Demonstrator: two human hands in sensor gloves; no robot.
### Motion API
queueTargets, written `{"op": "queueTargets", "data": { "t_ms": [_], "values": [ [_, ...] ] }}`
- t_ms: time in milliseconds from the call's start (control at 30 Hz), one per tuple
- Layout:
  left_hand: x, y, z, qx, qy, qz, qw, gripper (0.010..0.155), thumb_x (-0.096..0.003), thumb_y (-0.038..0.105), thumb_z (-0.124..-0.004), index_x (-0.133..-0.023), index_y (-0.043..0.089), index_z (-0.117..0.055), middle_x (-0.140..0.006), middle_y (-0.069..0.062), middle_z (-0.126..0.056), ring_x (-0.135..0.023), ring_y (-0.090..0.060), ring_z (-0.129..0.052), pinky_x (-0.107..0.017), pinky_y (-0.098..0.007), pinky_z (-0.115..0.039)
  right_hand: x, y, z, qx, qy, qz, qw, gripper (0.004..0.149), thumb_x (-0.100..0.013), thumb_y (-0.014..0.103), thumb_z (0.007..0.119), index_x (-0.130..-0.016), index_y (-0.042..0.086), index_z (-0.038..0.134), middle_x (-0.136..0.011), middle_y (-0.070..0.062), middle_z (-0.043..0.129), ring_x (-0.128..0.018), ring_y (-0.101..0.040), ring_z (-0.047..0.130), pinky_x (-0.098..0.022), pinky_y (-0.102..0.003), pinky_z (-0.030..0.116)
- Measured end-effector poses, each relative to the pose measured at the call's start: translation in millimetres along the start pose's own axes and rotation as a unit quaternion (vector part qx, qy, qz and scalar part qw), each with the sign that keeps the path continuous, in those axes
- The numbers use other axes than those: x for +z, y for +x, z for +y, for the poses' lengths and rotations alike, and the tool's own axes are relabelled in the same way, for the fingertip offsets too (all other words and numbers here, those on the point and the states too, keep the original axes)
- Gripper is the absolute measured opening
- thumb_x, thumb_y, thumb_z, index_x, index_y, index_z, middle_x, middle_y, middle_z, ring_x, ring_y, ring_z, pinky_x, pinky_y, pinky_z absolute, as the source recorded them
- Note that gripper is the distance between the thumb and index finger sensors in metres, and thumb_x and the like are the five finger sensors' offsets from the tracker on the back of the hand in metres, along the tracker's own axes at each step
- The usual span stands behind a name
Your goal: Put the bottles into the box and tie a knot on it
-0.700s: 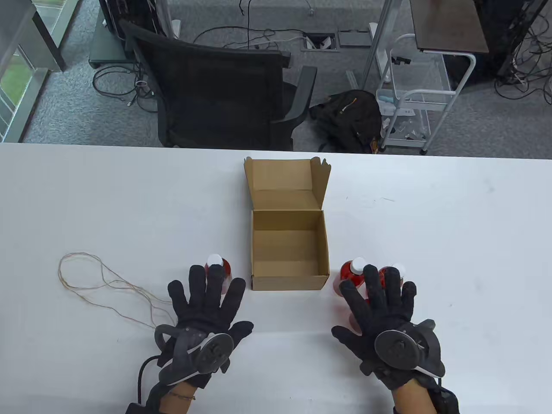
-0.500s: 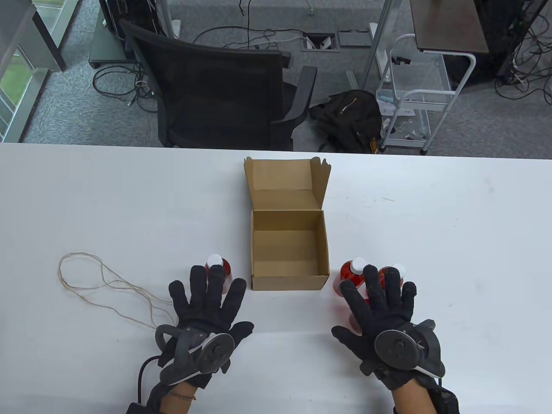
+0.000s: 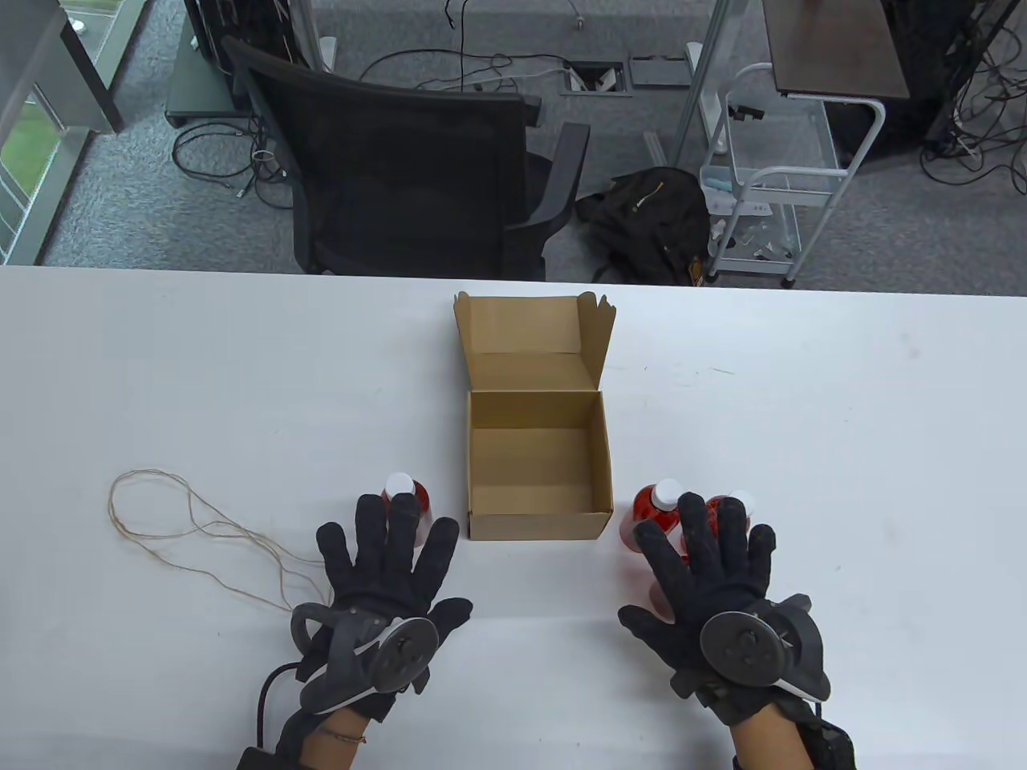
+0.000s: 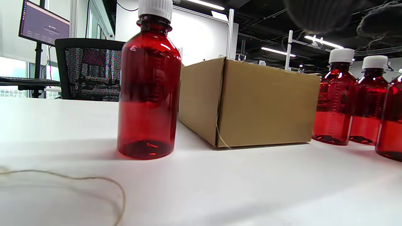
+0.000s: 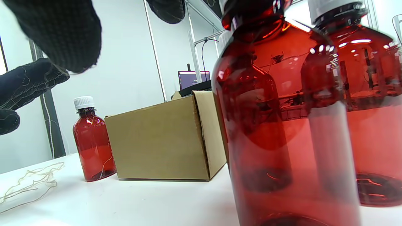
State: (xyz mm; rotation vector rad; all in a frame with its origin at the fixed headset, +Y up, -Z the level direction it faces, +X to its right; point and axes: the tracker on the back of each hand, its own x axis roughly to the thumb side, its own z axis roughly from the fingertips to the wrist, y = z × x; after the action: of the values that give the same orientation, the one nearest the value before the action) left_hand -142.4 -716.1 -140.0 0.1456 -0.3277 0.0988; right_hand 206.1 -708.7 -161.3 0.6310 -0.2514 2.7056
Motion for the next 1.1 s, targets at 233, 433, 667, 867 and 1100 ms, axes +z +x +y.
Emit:
{"op": "queueTargets", "data": {
  "t_ms": [233,433,667,867,1100],
  "values": [
    [-7.9,20.7,-0.1,0.009,0.003,-0.026,1.000,0.103,-0.0488,0.067,-0.069,-0.114,0.031,0.001,-0.122,-0.021,0.009,-0.105,-0.054,0.009,-0.062,-0.077,-0.004,0.1,-1.3,-1.8,-0.002,-0.004,0.003,1.000,0.089,-0.046,0.061,0.082,-0.115,0.027,0.037,-0.118,-0.019,0.013,-0.097,-0.053,0.001,-0.058,-0.077,0.003],
    [-38.3,49.9,-13.0,-0.015,-0.052,-0.044,0.998,0.103,-0.0488,0.065,-0.071,-0.115,0.029,-0.002,-0.124,-0.019,0.004,-0.107,-0.053,0.006,-0.066,-0.075,-0.007,0.5,-3.3,-2.2,-0.007,-0.005,0.004,1.000,0.088,-0.046,0.060,0.082,-0.114,0.026,0.038,-0.118,-0.019,0.013,-0.097,-0.053,0.001,-0.058,-0.077,0.004],
    [-63.9,59.6,-31.1,-0.009,-0.108,-0.012,0.994,0.102,-0.0498,0.064,-0.071,-0.115,0.026,-0.003,-0.125,-0.020,0.001,-0.108,-0.052,0.002,-0.069,-0.073,-0.012,1.0,-5.2,-3.5,-0.015,-0.010,0.007,1.000,0.088,-0.046,0.060,0.082,-0.115,0.025,0.039,-0.117,-0.019,0.010,-0.097,-0.053,0.001,-0.058,-0.076,0.004],
    [-63.8,56.6,-45.1,-0.037,-0.116,-0.023,0.992,0.102,-0.0497,0.064,-0.072,-0.116,0.023,-0.006,-0.128,-0.018,-0.009,-0.110,-0.052,-0.003,-0.069,-0.074,-0.016,1.0,-5.9,-5.2,-0.018,-0.015,0.005,1.000,0.088,-0.047,0.059,0.082,-0.115,0.025,0.039,-0.117,-0.019,0.010,-0.097,-0.053,0.001,-0.058,-0.076,0.004],
    [-53.5,56.6,-34.1,-0.013,-0.086,-0.040,0.995,0.094,-0.0494,0.061,-0.073,-0.119,0.021,-0.025,-0.128,-0.020,-0.036,-0.113,-0.053,-0.024,-0.071,-0.076,-0.029,1.2,-6.6,-4.4,-0.022,-0.011,0.011,1.000,0.087,-0.047,0.059,0.082,-0.115,0.025,0.039,-0.117,-0.020,0.010,-0.097,-0.053,0.001,-0.058,-0.076,0.004]
  ]
}}
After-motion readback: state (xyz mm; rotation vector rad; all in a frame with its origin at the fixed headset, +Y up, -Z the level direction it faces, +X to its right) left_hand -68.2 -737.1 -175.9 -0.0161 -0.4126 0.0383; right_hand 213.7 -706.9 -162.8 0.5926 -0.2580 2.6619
